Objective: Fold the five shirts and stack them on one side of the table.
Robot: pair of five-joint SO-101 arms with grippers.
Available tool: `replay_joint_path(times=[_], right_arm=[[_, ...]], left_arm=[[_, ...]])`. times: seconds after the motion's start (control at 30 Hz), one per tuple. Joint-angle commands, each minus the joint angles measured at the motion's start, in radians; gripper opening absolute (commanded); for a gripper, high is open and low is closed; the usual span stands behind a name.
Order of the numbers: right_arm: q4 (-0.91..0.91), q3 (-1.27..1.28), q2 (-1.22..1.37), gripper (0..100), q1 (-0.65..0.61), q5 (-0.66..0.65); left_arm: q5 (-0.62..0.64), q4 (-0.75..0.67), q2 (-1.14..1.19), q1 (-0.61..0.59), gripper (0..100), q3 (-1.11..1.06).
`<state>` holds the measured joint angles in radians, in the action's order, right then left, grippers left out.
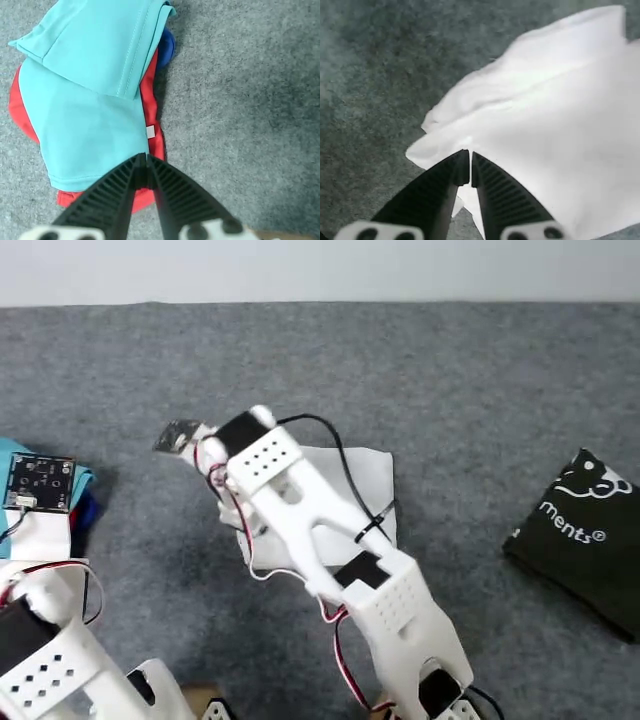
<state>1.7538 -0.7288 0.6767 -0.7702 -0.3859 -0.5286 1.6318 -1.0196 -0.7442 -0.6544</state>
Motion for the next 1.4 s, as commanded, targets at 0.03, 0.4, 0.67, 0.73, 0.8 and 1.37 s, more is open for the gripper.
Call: replay_joint_path(times=[0.03, 0.4, 0.67, 0.73, 0.8, 1.37], right_arm=[[-0.002, -0.066, -0.084, 14.7, 0.015, 0.124], [-0.189, -0.066, -0.012, 24.5, 0.018, 0.315], [-0.166, -0.066, 0.085, 20.2, 0.019, 0.315], [-0.168, -0.066, 0.108, 14.4, 0.019, 0.313], [-0.168, -0.066, 0.120, 9.0, 0.022, 0.287], [0.018, -0.364, 0.105, 1.0, 0.044, 0.150]], left_arm=[[-0.006, -0.023, -0.003, 0.008, 1, 0.002], [-0.006, -0.017, -0.008, 0.008, 1, 0.001], [-0.006, -0.015, -0.008, 0.006, 1, 0.001], [-0.006, -0.015, -0.008, 0.006, 1, 0.001], [-0.006, -0.015, -0.008, 0.006, 1, -0.001], [-0.008, -0.078, -0.009, 0.006, 1, -0.064]])
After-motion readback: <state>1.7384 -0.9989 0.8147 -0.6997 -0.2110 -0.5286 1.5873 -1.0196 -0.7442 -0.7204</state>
